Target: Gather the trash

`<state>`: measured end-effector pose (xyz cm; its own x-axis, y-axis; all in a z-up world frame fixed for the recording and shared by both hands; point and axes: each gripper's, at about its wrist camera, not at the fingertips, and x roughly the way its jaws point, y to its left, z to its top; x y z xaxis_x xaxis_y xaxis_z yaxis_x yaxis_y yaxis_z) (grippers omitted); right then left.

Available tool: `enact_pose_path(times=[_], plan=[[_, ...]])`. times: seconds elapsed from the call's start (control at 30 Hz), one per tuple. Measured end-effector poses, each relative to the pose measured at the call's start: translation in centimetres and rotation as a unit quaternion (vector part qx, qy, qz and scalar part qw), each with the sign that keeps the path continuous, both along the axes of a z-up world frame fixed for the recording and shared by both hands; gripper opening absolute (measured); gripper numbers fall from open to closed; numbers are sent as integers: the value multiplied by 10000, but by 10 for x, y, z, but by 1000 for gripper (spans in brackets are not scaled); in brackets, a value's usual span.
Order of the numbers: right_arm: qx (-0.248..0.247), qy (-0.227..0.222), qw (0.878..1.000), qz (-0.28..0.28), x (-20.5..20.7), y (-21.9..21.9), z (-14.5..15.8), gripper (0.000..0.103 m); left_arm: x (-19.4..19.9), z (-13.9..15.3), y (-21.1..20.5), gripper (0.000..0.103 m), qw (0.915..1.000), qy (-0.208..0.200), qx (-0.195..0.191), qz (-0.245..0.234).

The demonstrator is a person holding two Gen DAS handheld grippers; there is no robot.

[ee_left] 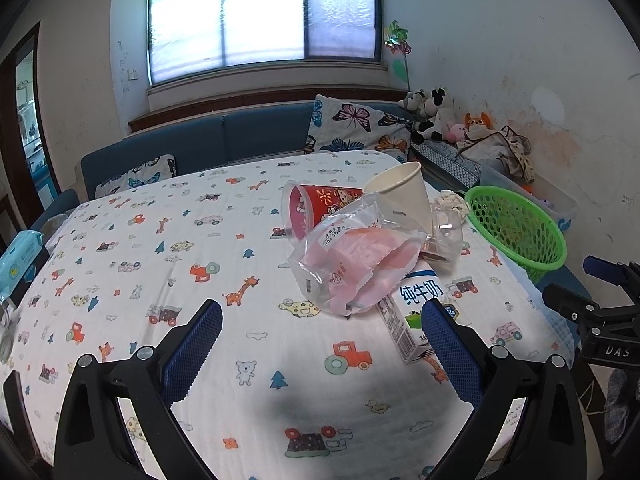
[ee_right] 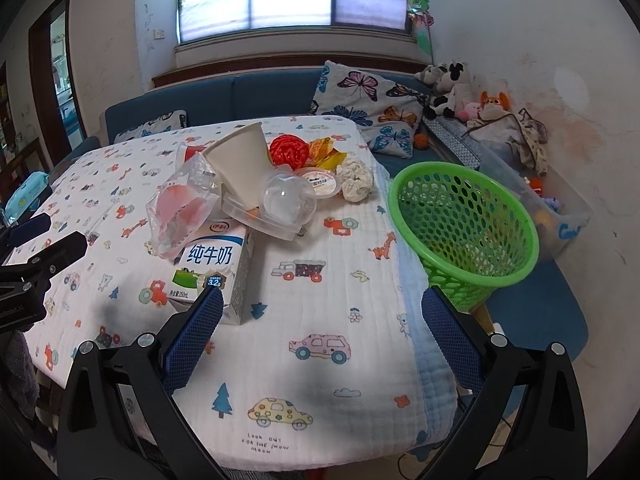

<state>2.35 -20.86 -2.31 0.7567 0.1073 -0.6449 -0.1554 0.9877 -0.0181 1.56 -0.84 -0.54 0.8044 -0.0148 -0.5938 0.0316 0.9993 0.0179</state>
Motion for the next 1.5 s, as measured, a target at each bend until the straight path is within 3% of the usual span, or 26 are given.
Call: enact_pose_path(times=[0.57,1.03,1.23,1.5], plan=[[297,38,9974,649,32,31,2,94,11,2,29,97,9998,17,-43,205],[753,393,9870,1365,89,78,-1,71,22,-6,53,96,9992,113,-152,344],[937,589,9833,1444,115,90,-7,59,27,-12,62,96,9989,182,-203,384],[1049,783,9819,1367,137,99,-15,52,32,-17,70,96,9986,236,-232,422]])
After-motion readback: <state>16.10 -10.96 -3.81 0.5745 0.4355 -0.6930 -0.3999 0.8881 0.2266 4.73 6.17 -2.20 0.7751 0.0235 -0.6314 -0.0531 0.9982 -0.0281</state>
